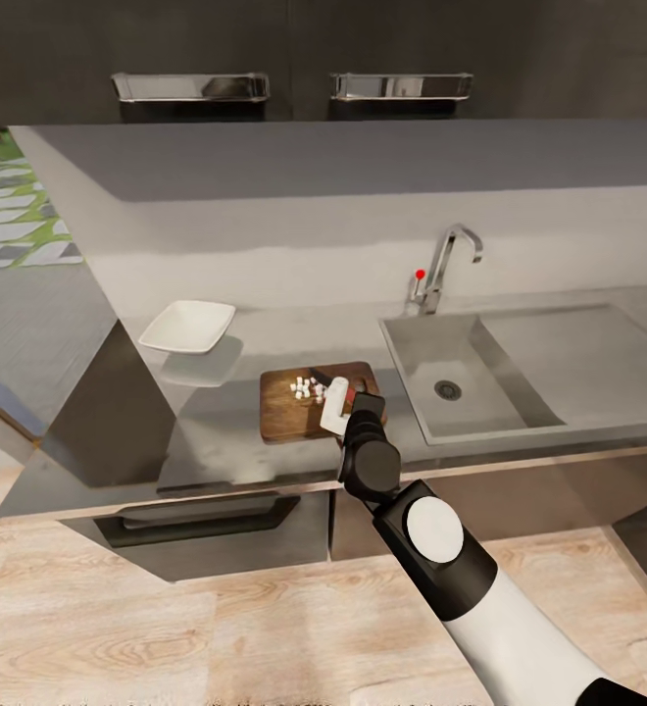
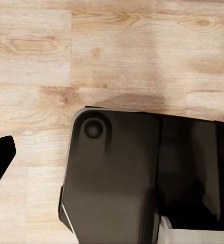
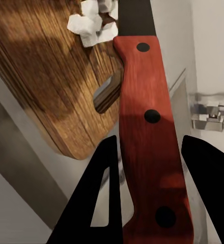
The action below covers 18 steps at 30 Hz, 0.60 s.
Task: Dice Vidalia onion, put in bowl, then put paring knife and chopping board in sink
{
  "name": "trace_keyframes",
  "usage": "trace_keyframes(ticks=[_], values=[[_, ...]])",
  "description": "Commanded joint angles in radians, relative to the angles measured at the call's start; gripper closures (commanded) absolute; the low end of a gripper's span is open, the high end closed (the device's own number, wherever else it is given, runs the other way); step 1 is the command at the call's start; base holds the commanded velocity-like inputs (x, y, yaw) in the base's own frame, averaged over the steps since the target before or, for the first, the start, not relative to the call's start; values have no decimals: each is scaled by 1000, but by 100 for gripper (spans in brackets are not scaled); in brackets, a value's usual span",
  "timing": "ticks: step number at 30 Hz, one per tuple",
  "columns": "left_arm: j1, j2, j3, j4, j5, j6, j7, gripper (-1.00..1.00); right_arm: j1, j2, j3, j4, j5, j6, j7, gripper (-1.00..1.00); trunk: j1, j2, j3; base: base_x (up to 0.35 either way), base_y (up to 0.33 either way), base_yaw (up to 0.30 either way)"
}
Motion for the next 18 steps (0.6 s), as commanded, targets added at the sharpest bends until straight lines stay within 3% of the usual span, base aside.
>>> trace_keyframes(ticks=[1,9,12,16,18], values=[[1,-1,1,-1,8,-1,-4,-100,-1,0,2,0,11,2,10,100,1,-2,-3,9,5,0],[1,-1,1,-1,8,-1,-4,-100,-1,9,-5,-3,9,3,10,100,1,-2,-5,1,1,0],[1,-1,1,-1,8,-1,-4,-100,-1,18,-81,-20,8,3,6,100,1,-2,-5,0,0,0],[1,-1,1,-1,8,-1,-4,-100,-2,61,-236,-74,8,-1,-57,100,1,-2,-5,0,0,0],[1,-1,1,-1,8,-1,-4,-100,-2,61,-305,-108,0,-5,-89,100,1,-2,-5,0,0,0]])
